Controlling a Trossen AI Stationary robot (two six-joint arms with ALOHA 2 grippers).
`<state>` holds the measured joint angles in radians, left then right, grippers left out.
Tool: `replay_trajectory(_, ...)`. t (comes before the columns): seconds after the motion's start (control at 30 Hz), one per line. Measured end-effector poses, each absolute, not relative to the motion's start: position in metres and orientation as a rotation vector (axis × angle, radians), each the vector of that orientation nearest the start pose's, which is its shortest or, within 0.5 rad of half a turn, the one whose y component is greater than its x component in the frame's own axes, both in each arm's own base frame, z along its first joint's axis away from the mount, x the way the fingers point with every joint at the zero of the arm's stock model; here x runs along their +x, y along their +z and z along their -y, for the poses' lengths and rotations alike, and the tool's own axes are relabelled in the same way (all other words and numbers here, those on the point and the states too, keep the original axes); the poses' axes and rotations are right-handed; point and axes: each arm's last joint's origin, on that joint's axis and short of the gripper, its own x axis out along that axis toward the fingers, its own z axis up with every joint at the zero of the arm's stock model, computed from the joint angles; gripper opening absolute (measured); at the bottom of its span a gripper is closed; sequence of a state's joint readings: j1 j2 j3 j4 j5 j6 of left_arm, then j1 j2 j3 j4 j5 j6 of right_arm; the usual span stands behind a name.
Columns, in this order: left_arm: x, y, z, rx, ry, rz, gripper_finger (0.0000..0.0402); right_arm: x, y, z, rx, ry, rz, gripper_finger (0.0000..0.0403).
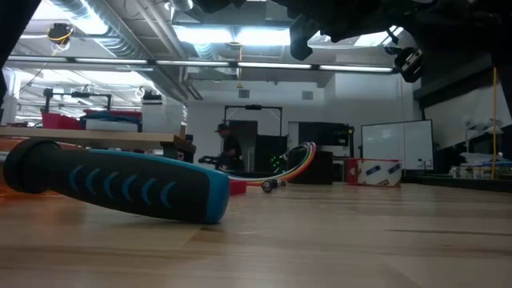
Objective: Coil cords
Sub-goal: Coil the green wire into the black spool
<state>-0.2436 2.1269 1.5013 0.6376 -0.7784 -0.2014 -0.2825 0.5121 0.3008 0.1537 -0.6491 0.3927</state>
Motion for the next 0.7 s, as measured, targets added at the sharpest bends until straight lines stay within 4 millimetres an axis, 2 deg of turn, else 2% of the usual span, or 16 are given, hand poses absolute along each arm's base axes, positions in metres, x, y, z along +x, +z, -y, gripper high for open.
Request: replay_trajectory(0.7,0.4731,0.2337,0.0973,-0.196,0.469,0.056,0.0004,0.1319,0.2326,0.0195,0.425,0.369,-0.15,0.0003)
